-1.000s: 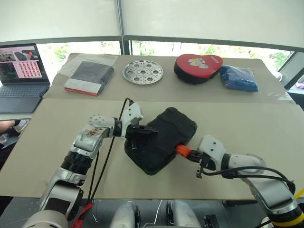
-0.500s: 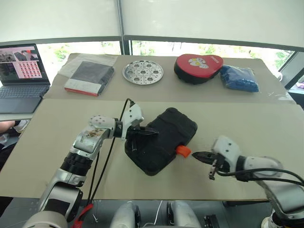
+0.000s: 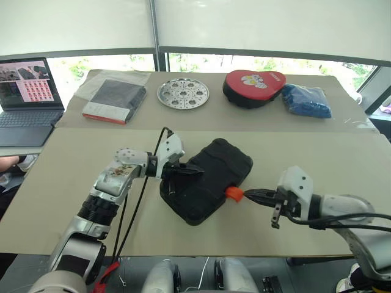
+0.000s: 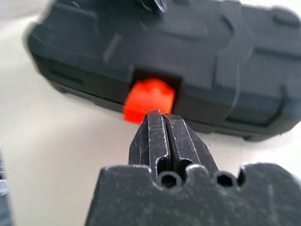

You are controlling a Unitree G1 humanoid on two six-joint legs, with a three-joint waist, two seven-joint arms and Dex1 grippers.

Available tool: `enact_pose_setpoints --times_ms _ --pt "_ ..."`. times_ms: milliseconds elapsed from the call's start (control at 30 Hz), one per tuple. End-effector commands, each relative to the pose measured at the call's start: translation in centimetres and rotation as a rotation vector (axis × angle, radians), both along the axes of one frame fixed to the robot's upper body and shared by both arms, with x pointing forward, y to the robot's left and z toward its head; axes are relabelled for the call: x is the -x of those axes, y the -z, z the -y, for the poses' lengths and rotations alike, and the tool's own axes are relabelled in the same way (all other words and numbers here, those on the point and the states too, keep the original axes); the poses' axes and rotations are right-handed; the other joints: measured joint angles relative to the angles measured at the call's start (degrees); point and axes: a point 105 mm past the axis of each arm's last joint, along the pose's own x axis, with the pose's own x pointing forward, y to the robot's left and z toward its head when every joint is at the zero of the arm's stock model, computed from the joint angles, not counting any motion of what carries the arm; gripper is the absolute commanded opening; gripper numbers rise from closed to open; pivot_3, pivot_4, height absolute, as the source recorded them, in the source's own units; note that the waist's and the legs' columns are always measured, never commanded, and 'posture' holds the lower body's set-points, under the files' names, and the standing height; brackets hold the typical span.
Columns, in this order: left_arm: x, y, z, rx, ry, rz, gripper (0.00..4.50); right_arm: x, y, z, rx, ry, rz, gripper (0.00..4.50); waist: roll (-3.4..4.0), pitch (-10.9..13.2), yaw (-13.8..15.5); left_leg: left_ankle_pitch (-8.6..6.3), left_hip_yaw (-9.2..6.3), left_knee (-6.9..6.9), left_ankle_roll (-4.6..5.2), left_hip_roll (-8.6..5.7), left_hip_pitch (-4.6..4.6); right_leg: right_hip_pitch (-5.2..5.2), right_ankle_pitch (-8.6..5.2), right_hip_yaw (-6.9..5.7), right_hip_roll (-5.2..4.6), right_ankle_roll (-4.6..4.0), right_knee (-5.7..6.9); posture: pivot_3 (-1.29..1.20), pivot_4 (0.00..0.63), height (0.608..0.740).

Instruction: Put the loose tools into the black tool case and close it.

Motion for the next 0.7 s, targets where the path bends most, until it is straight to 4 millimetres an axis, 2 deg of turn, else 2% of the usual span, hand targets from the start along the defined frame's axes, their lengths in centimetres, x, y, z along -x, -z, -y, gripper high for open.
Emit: enact_pose_setpoints --times_ms 33,233,700 --pt "0.4 2.2 -0.7 -0.054 -0.022 -0.067 0.0 -0.1 -0.3 -0.6 0.009 -0.031 0.05 0.03 0.01 0.0 0.0 0.0 0.0 0.0 0.0 0.0 0.0 0.0 0.0 0.0 0.0 0.0 0.01 0.0 0.15 0.74" --pt "0.4 2.3 -0.9 -0.054 -0.03 -0.07 0.0 0.2 0.7 -0.9 0.023 -0.054 0.041 0.03 0.02 0.0 -0.1 0.0 0.0 0.0 0.0 0.0 0.0 0.0 0.0 0.0 0.0 0.0 0.01 0.0 0.15 0.74" --pt "0.3 2.6 -0.9 -0.057 -0.033 -0.077 0.0 -1.1 0.4 -3.1 -0.041 -0.088 0.088 0.03 0.04 0.0 -0.5 0.02 0.0 0.0 -0.02 0.02 0.02 -0.01 0.0 0.0 0.01 -0.01 0.07 0.0 0.15 0.74"
